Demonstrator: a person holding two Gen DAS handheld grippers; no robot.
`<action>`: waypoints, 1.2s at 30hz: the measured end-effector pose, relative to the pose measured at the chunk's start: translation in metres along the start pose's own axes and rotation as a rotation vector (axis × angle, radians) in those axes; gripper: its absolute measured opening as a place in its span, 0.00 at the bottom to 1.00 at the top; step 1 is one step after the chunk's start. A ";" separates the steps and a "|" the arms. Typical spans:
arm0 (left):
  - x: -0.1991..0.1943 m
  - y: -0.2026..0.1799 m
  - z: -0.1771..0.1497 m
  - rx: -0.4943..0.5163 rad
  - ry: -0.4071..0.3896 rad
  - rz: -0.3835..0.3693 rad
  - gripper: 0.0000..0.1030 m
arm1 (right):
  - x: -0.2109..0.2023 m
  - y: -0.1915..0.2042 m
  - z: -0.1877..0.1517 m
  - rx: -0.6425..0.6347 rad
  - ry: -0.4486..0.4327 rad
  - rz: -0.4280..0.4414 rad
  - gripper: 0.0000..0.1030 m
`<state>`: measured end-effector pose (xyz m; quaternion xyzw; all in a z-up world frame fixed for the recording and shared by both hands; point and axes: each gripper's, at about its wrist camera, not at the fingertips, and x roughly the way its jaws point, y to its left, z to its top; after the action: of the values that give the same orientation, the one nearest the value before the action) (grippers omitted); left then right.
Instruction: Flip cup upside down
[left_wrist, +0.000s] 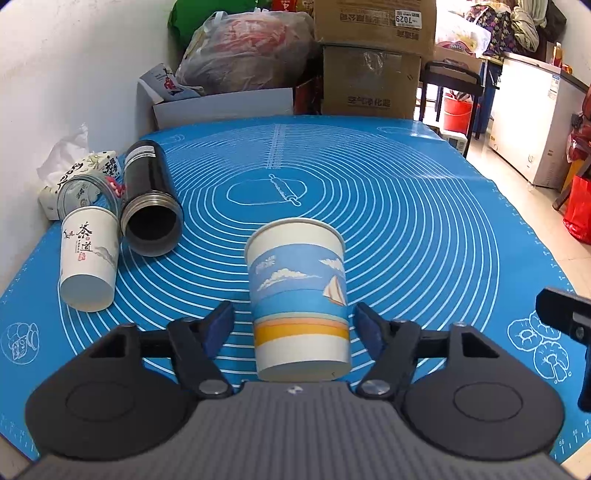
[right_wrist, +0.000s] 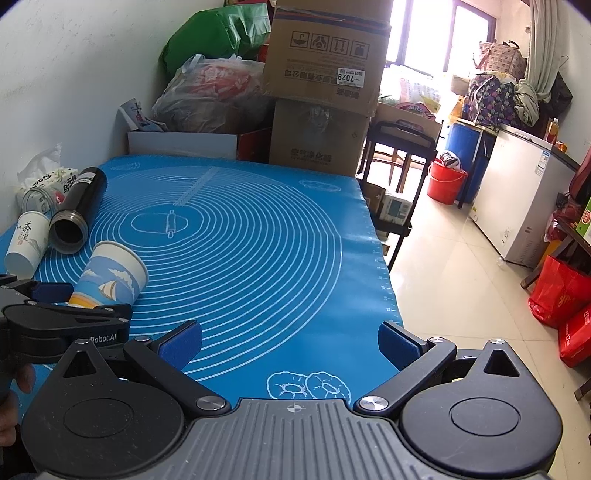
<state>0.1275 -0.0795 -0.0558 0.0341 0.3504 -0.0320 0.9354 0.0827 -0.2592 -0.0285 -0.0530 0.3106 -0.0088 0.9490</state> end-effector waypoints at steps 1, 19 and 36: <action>-0.001 0.001 0.000 -0.005 -0.006 -0.003 0.77 | 0.000 0.001 0.000 -0.004 0.001 0.002 1.00; -0.059 0.039 0.002 -0.061 -0.123 -0.064 0.89 | -0.022 0.054 0.045 -0.518 -0.006 -0.083 1.00; -0.064 0.142 -0.009 -0.101 -0.208 0.180 0.94 | 0.000 0.207 -0.005 -1.804 -0.018 -0.210 1.00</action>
<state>0.0856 0.0650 -0.0142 0.0149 0.2481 0.0661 0.9664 0.0761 -0.0535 -0.0545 -0.8041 0.1857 0.1518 0.5439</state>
